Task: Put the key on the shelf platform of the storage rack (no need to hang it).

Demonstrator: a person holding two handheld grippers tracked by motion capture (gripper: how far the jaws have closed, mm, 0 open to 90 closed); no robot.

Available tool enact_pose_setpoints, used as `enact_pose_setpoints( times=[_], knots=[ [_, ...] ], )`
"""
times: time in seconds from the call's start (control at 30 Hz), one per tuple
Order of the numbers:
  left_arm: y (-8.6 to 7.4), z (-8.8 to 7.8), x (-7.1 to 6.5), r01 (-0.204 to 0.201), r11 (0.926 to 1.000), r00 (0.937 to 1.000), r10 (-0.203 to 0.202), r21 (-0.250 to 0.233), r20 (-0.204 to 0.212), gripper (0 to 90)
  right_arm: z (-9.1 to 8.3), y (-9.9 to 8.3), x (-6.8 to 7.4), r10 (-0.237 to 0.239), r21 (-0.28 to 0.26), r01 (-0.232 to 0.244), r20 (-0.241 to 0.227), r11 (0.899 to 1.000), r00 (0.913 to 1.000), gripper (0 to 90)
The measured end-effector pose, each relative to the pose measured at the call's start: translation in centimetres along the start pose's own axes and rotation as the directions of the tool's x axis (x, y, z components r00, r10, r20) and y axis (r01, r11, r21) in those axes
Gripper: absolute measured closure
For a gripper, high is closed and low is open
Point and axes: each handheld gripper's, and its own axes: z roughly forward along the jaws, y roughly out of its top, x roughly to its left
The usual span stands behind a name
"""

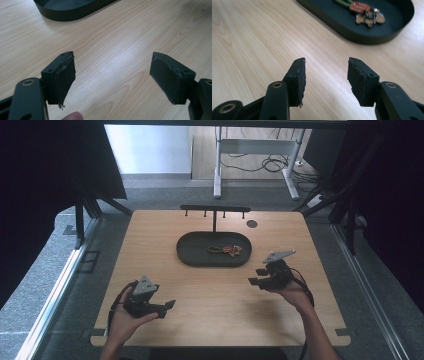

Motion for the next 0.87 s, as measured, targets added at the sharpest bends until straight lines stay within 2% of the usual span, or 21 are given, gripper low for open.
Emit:
enact_pose_setpoints(
  times=[0.2,0.4,0.43,0.57,0.73,0.87],
  knots=[
    [0.0,0.1,0.0,-0.002,1.0000,1.0000,0.002,0.003,-0.004,21.0,0.2,-3.7,0.3,0.028,0.005,-0.028,-0.006,1.000,0.9996,49.2],
    [-0.1,0.5,-0.1,0.000,0.9999,1.0000,0.000,0.015,0.003,21.0,1.3,-6.5,0.0,0.055,0.028,-0.055,-0.019,0.998,0.9983,48.8],
    [-0.1,0.5,-0.1,-0.001,0.9999,1.0000,0.001,0.015,0.002,21.0,1.4,-6.7,0.0,0.062,0.041,-0.061,-0.018,0.997,0.9979,48.6],
    [0.0,0.6,-0.2,-0.003,0.9999,1.0000,0.003,0.015,0.003,21.0,1.5,-7.0,-0.2,0.067,0.025,-0.067,-0.010,0.997,0.9977,48.6],
    [0.1,0.6,-0.4,-0.010,0.9998,0.9999,0.010,0.016,0.008,21.0,1.1,-6.9,0.2,0.054,-0.016,-0.054,-0.002,0.998,0.9986,43.5],
    [0.2,0.6,-0.3,-0.005,0.9999,1.0000,0.005,0.014,0.004,21.0,0.6,-7.3,0.1,0.079,-0.049,-0.078,0.020,0.996,0.9966,39.2]
  ],
)
